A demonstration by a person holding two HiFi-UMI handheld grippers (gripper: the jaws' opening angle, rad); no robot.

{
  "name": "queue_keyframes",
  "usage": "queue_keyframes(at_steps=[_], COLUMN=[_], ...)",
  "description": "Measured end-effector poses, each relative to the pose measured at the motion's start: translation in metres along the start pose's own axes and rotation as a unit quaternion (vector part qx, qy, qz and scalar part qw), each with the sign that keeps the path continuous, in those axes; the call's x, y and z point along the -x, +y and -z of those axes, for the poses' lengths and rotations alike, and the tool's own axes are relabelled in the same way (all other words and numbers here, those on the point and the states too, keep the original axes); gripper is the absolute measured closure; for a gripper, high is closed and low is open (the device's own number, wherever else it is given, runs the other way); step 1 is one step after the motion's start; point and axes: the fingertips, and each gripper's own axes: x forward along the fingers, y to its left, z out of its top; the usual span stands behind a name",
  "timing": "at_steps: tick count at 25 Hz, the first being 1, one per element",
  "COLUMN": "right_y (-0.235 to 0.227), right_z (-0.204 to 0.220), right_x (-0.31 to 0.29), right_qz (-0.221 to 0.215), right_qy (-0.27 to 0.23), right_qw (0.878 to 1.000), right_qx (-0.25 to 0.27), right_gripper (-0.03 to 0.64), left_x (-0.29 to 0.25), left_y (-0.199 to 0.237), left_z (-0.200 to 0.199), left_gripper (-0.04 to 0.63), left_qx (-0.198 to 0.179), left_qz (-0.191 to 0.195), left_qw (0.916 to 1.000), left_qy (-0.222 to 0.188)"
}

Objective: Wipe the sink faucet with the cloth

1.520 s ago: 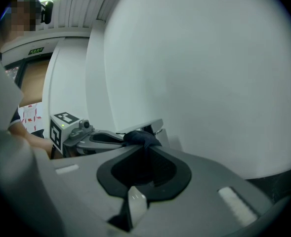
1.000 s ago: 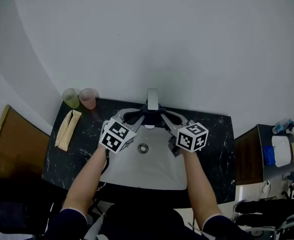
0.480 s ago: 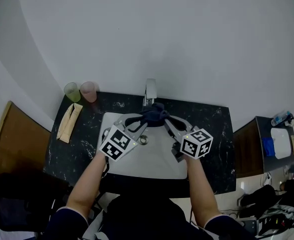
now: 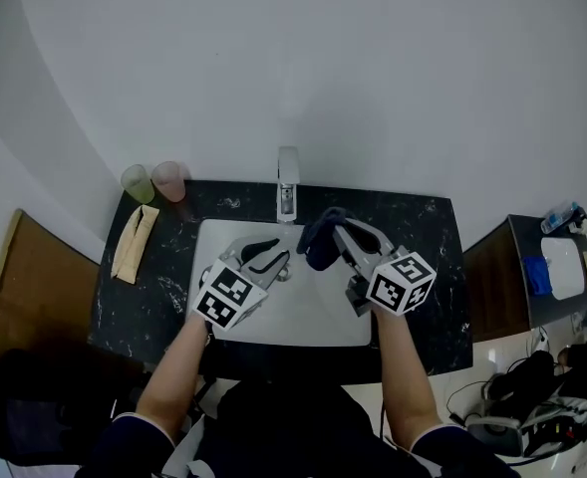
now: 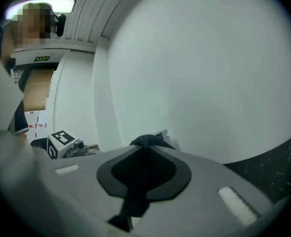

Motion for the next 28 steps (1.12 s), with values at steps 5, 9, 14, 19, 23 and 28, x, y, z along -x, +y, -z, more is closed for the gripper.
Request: queue_keyframes(at_steps=[5,9,14,19,23,28], right_y=[-0.006,-0.008,-0.018,-0.02,-0.032,-0.055], right_z=[-0.002,-0.001,0.016,0.027,0.033,0.039], right_x=[-0.015,-0.038,-0.066,-0.09,-0.107,-0.128], right_qz=[-0.013,-0.029,-0.042,-0.062,-0.055,-0.027], right_qy=[-0.003,0.002,0.023,0.04,0.047,0.058], right_qw=[1.0,1.0,0.999,0.997,0.996,0.996], right_qx=[-0.006,-0.008,-0.026,-0.028,-0.043,-0.064], right_gripper=[0.586,0.586,0.586,0.586,0.586,0.586], left_x=[-0.001,-0.009,-0.025,-0.029,-0.027,-0.02], left_y=[0.018,0.039,0.053,0.056,0.056,0.06], left_z=[-0.003,-0.007,-0.002,-0.002,-0.001,0.004], left_gripper=[0.488,0.489,0.489,0.489,0.491,0.497], left_qx=[0.035,0.046,0.041,0.048,0.049,0.055], left_qz=[-0.039,-0.075,-0.102,-0.112,-0.124,-0.145], left_qw=[0.9986,0.996,0.9934,0.9921,0.9904,0.9868], left_qy=[0.002,0.014,0.032,0.03,0.037,0.047])
